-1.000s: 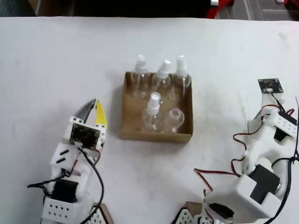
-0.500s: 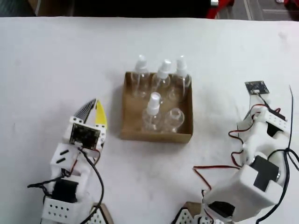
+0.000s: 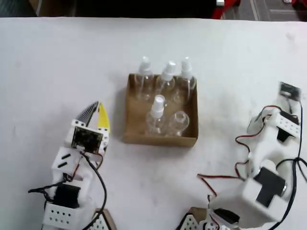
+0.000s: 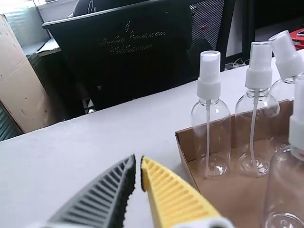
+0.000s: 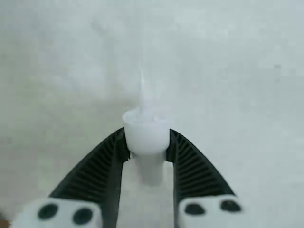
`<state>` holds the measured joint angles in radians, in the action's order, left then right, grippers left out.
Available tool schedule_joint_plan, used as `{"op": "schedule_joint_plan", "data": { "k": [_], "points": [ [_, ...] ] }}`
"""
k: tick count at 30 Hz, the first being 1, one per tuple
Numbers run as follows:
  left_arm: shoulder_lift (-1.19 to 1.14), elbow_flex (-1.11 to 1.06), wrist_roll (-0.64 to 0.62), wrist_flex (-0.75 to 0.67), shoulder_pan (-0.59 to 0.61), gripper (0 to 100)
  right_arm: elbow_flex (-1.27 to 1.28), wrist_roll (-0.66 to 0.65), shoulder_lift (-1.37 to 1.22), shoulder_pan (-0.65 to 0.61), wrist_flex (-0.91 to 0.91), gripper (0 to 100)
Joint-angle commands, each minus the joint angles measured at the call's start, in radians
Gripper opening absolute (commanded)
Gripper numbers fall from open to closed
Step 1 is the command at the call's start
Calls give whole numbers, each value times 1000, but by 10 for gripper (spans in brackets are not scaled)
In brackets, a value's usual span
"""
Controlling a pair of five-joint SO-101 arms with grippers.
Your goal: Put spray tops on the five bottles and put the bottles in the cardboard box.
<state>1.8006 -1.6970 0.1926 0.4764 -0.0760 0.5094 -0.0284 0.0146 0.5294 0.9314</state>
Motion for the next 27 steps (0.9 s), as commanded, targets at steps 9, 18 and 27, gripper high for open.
{"op": "schedule_joint_plan", "data": {
  "k": [9,18,27],
  "points": [
    [18,3,8,5,-36,24,-12,818,286,-245,117,48],
    [18,3,8,5,-36,24,-20,919,292,-291,111,53],
    [18,3,8,5,-38,24,-41,753,291,-424,188,185]
  ]
}}
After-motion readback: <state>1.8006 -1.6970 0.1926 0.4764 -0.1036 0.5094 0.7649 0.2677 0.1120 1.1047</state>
